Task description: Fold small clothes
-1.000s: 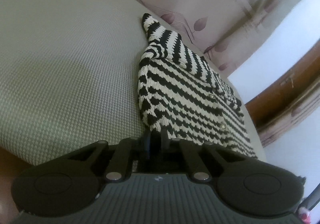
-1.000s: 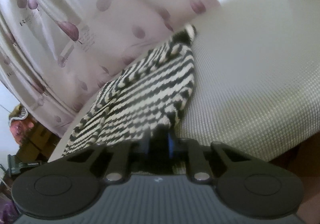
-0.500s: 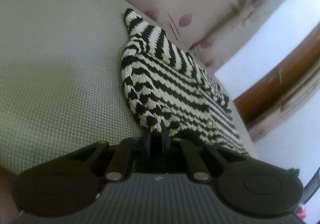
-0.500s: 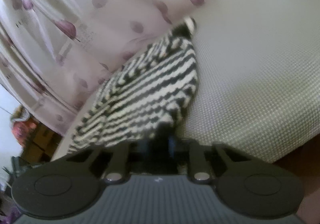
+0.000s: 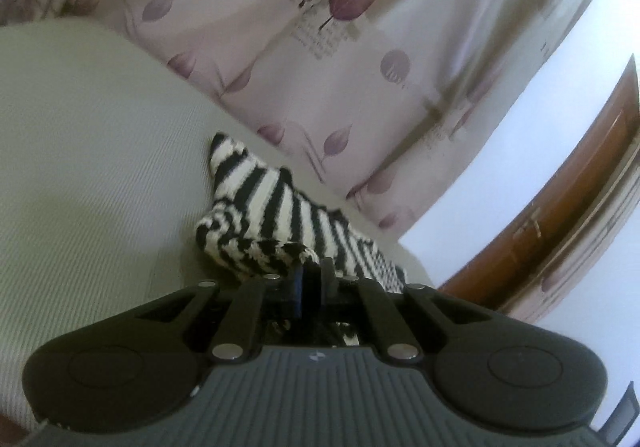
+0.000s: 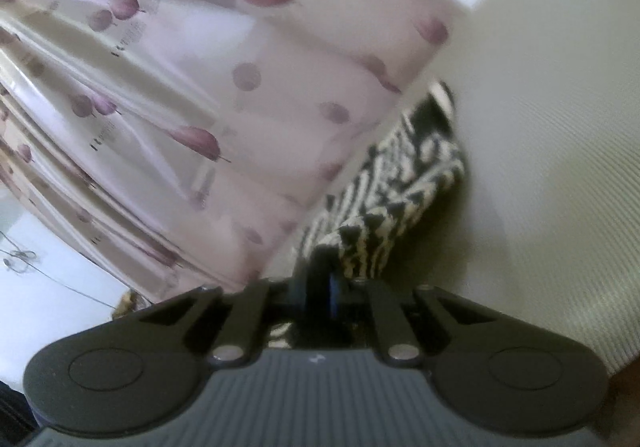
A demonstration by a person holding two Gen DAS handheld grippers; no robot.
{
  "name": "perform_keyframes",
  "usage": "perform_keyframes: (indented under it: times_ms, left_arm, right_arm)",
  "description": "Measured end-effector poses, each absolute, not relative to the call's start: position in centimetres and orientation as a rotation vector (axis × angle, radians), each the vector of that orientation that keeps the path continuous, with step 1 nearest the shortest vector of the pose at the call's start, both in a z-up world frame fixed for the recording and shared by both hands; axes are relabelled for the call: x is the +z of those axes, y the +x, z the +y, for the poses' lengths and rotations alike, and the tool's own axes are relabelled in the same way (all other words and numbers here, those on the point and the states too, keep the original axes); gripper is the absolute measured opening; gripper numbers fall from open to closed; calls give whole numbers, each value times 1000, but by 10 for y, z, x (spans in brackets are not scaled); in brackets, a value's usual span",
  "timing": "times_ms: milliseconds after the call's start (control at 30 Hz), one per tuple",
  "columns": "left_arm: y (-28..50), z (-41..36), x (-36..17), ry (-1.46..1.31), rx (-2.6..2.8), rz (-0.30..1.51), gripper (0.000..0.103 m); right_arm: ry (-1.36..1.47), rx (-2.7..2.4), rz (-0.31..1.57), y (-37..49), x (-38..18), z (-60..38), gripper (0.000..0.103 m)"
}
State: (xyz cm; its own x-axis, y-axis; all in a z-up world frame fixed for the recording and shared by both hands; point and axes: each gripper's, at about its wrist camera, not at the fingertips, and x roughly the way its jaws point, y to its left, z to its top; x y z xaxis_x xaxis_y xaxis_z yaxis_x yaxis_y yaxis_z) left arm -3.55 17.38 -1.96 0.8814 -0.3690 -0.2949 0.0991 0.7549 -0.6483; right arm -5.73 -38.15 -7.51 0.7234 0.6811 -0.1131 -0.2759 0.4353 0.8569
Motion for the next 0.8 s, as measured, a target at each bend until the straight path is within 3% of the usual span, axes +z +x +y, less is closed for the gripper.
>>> perform_keyframes:
  times_ms: [500,800]
  left_arm:
    - [52,174,27,-701,-233,290,7]
    - [143,178,11,-680,-106,284,7]
  right_arm:
    - [973,618,412,31,-32,-383,10]
    - [967,527,442,129,-24,-384,10]
